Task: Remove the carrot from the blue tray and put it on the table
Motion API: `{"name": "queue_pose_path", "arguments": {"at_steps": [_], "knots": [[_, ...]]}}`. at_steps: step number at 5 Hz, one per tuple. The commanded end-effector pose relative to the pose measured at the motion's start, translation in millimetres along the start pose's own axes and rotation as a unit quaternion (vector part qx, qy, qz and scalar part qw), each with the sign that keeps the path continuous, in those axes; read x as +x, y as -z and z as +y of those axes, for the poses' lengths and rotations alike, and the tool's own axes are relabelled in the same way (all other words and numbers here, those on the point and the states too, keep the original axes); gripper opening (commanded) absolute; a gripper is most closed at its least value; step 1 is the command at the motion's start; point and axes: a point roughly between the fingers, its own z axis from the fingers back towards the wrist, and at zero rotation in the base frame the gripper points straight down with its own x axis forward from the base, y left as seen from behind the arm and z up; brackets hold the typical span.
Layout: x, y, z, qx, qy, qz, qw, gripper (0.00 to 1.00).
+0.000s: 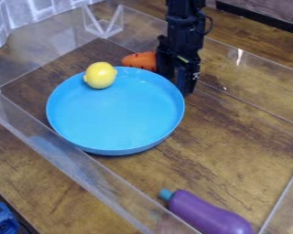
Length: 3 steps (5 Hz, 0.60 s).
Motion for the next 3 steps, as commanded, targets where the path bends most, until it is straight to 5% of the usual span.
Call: {"name": "queue_pose_path", "arguments": {"at_steps": [1, 3], "knots": [[12.5, -42.9, 2.3, 0.026, 0.003, -0.052, 0.9983, 1.00], [14.5, -44.5, -0.4, 0.026, 0.004, -0.056, 0.9981, 1.00]]}}
